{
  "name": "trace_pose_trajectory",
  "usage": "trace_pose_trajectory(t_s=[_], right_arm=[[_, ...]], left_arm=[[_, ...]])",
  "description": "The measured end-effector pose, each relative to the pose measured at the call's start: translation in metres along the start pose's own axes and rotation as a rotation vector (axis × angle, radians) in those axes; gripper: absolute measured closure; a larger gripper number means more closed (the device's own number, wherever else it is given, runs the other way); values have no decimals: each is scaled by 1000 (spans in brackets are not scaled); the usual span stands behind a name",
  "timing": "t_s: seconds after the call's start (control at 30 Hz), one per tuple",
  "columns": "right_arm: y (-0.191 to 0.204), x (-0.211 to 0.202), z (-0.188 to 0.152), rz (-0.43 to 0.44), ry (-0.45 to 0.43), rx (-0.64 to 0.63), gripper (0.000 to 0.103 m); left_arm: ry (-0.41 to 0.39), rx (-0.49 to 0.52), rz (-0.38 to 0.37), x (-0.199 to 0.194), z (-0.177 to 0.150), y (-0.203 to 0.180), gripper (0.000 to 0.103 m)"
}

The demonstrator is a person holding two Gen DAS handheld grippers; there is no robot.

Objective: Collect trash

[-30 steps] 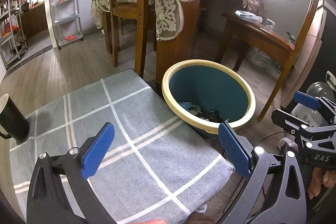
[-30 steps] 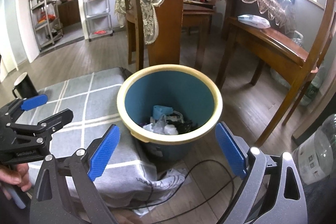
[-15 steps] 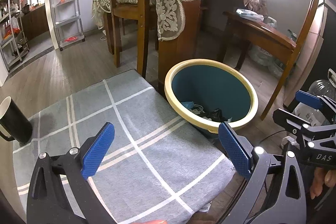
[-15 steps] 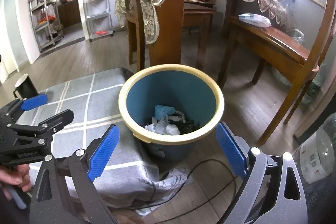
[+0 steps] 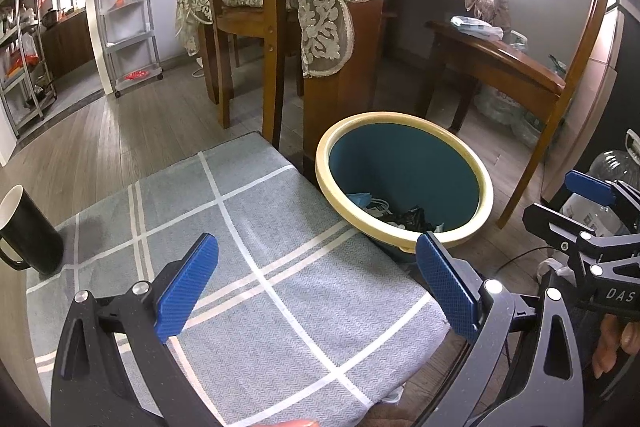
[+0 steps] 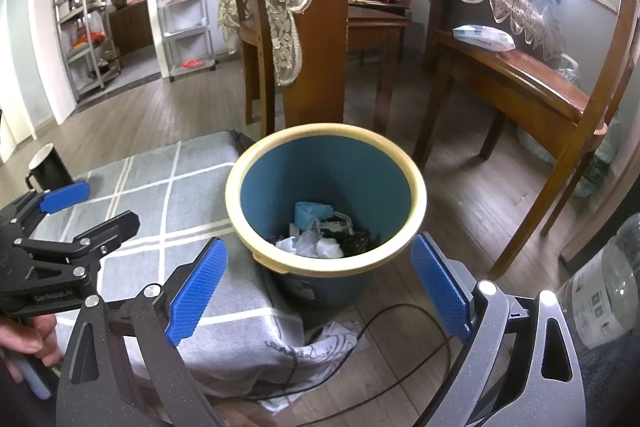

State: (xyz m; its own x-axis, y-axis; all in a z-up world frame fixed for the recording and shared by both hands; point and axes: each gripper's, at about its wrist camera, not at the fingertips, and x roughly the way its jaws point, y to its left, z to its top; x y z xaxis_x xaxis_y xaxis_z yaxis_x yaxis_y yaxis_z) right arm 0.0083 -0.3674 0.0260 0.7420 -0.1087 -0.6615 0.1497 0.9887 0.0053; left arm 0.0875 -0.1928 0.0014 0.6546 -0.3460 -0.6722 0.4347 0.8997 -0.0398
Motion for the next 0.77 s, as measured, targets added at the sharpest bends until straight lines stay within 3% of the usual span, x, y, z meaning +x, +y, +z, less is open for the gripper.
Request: trace_pose_trajectory(t_s=[0.77], right_arm=[[-1, 0, 0, 0, 1, 2, 10]], left_arm=[[15, -4, -1, 1, -2, 4, 6]])
